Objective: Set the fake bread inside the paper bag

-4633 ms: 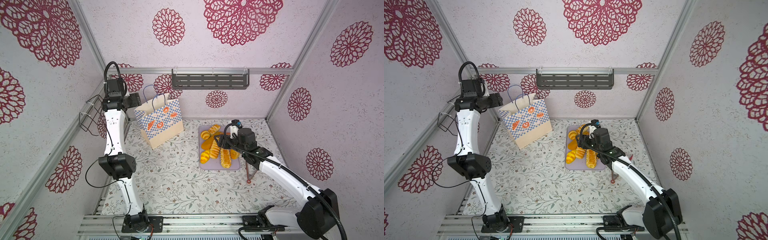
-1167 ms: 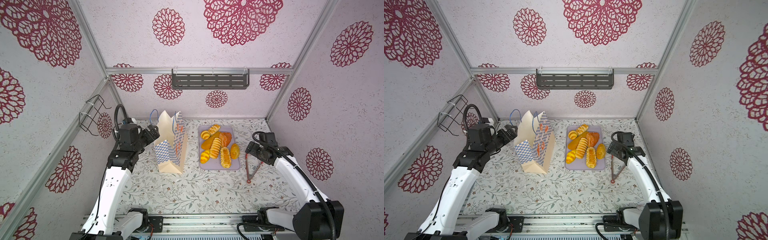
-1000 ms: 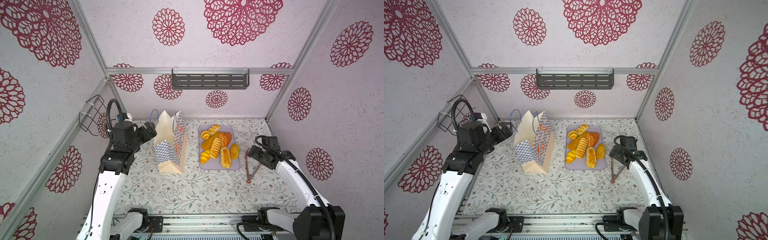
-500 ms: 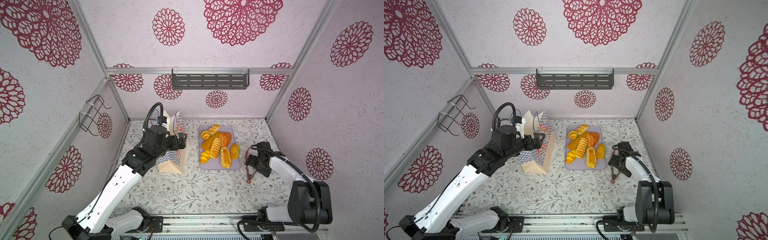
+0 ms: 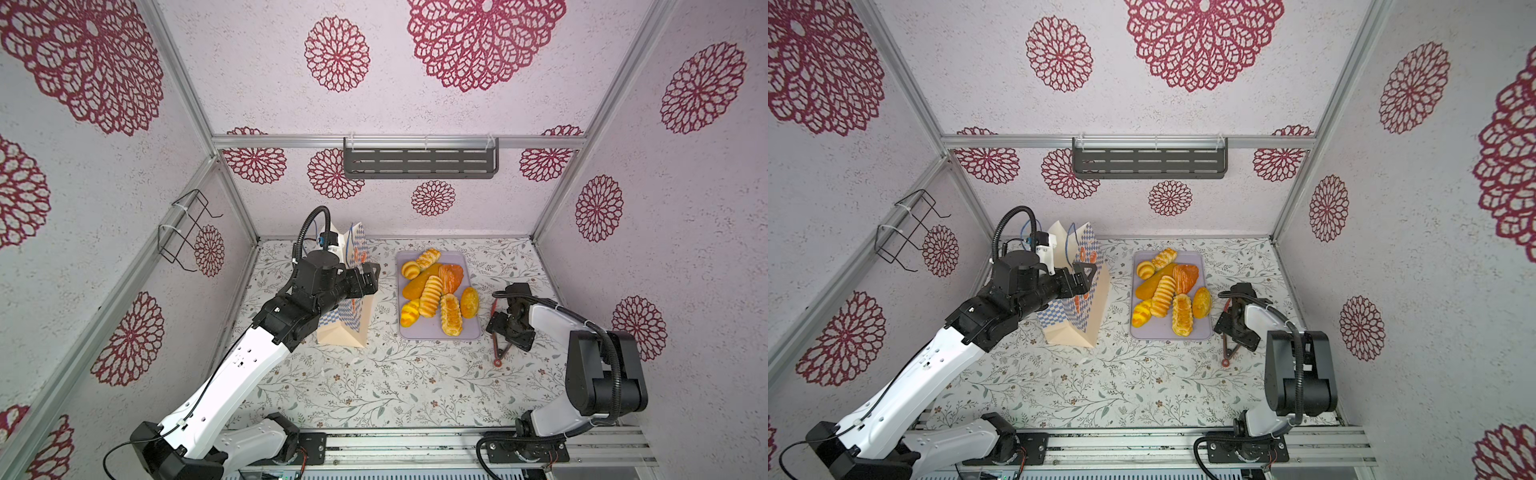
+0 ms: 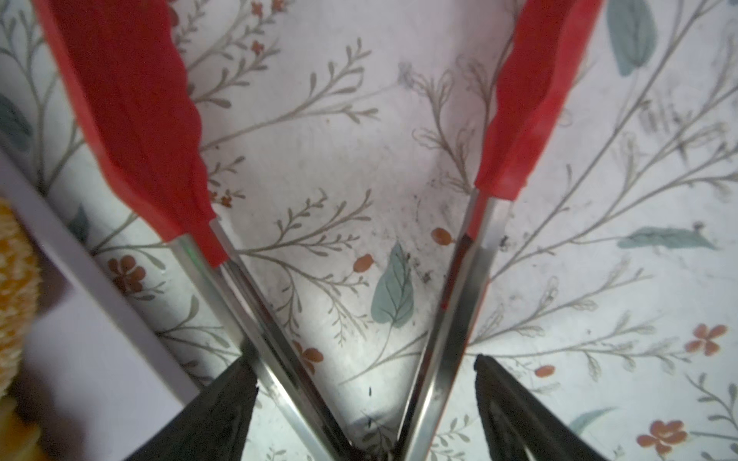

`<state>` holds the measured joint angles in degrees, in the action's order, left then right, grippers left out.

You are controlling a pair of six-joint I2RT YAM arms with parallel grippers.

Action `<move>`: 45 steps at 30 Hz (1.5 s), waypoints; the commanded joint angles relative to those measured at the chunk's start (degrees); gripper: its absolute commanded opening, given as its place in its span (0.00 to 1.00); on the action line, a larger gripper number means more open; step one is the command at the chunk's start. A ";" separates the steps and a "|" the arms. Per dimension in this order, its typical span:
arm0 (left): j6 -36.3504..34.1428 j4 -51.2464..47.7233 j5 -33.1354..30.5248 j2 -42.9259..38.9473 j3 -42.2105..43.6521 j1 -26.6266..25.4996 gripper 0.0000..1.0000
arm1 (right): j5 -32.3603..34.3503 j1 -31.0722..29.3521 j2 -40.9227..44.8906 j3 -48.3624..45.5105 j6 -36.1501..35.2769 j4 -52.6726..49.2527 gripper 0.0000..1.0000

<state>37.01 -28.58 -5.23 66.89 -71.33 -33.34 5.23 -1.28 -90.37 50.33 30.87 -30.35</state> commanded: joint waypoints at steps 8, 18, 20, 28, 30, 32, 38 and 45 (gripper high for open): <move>0.86 2.71 0.23 1.07 0.10 -0.70 0.97 | -0.02 0.14 -2.50 0.74 -1.53 1.31 0.87; -0.18 2.55 0.03 0.44 0.48 -0.74 0.97 | 0.66 0.18 -4.27 0.30 -1.91 1.25 0.73; -0.37 2.43 -0.06 0.04 0.62 -0.73 0.97 | 1.16 0.22 -3.90 0.01 -1.75 1.17 0.69; -1.94 1.37 -0.30 0.31 -0.07 -0.63 0.97 | 5.28 0.31 2.91 -1.11 -2.12 -0.77 0.47; -2.29 1.09 0.25 1.21 -0.75 -0.59 0.97 | 6.39 0.33 5.41 -1.02 -2.64 -1.73 0.41; -2.64 0.66 2.04 2.78 -1.99 -0.58 0.97 | 7.33 0.36 8.24 -0.69 -3.39 -2.67 0.34; -2.50 0.28 6.97 7.77 -5.88 -0.63 0.97 | 7.27 0.15 15.80 2.47 -4.76 -6.18 0.27; -0.13 2.77 12.26 11.02 -7.65 -0.63 0.98 | -0.01 -0.29 21.47 10.03 -5.47 -7.01 0.25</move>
<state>35.73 -28.05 3.27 77.30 -77.28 -33.56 8.25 -1.28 -71.75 56.12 26.94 -36.93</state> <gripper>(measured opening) 0.976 0.258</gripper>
